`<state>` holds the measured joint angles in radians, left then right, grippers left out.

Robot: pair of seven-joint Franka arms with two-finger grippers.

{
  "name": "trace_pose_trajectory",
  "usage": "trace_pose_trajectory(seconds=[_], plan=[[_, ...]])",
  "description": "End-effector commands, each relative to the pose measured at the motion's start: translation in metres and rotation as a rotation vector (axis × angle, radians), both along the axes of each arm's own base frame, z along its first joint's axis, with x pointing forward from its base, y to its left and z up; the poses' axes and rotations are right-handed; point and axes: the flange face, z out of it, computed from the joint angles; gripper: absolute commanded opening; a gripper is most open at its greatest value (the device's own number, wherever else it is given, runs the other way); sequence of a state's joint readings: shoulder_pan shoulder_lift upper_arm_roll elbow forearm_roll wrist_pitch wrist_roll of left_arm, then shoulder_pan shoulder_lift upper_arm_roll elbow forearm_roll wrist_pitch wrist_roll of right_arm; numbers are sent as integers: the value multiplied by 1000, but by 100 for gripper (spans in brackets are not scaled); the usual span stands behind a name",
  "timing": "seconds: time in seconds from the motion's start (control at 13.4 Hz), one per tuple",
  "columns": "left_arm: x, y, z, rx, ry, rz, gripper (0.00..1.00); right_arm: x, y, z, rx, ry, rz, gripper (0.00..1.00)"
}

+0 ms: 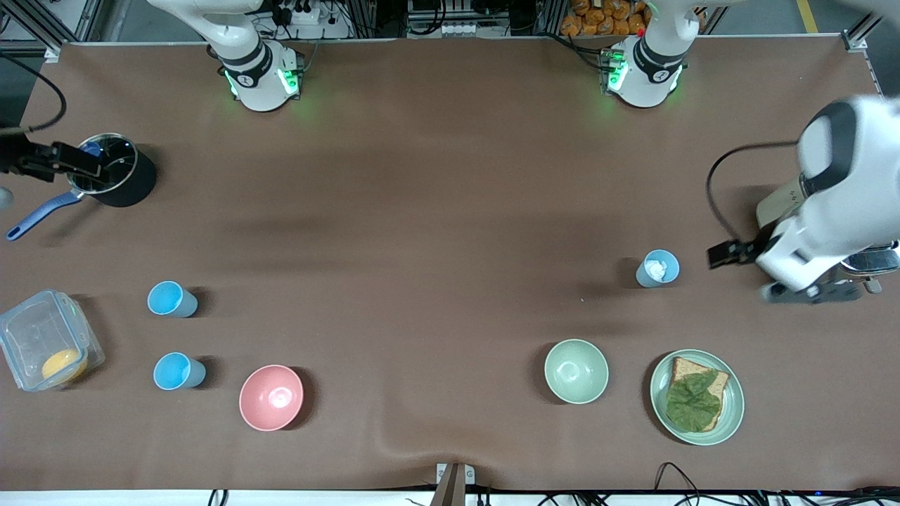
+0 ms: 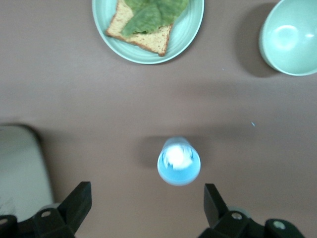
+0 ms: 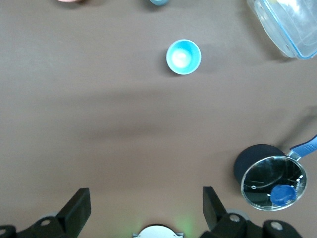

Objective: Stack blue cups with both arms
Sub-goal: 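Grasp a blue cup with the left gripper while the right gripper grasps another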

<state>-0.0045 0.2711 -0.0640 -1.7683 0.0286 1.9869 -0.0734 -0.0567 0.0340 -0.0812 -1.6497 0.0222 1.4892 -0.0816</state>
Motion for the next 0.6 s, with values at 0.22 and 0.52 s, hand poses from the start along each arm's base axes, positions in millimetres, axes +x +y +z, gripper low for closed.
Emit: trace_pose_trajectory(seconds=[0.22,0.52], plan=[[-34,2,-76,-6,9,-1,100,75,-44,-175,-9,173,121,100],[-44,1,-123,-10,22,-5,98,103,-87,-284,18,104,222,100]])
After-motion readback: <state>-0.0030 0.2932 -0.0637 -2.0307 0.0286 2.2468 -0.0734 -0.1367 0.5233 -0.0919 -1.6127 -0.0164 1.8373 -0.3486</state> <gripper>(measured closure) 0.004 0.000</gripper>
